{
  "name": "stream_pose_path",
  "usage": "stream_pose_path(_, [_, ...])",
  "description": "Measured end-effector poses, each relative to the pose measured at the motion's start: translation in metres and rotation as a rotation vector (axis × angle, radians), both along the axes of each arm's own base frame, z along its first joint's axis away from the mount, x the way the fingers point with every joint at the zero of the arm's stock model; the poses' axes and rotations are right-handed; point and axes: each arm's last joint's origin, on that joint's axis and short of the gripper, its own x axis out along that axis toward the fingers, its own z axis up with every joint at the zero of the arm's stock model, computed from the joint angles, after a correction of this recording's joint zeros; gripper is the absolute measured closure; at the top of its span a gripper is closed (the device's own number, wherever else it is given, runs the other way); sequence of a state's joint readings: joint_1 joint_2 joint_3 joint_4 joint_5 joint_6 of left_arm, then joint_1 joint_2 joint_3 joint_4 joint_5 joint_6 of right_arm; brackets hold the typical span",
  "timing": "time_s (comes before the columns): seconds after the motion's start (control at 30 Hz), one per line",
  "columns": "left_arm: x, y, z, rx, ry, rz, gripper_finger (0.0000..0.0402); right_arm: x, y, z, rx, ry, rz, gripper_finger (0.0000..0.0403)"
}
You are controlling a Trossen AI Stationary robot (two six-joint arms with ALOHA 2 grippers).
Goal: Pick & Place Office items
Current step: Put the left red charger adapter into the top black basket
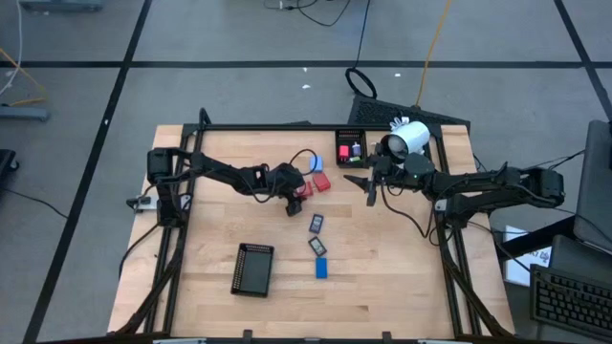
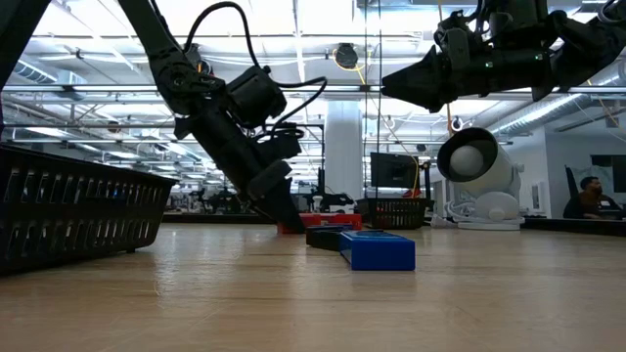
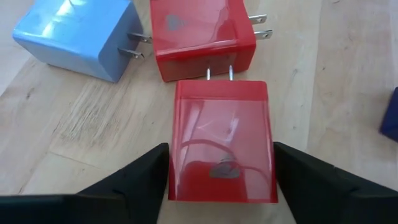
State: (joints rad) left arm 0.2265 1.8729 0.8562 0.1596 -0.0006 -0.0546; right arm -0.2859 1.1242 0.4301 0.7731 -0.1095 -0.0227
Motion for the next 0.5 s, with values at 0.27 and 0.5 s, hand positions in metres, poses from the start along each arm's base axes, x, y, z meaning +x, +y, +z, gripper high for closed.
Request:
stream_pose_path(0.27, [0.001, -0.006, 0.000, 0.021, 0.005, -0.030, 0.0191, 0.000, 0.000, 0.000, 0.000, 0.000, 0.000, 0.0220])
stream_pose_path(0.5, [-0.005, -0.011, 0.016, 0.041, 0.012, -0.059, 0.0180, 0.000, 0.000, 0.000, 0.000, 0.001, 0.000, 0.0220])
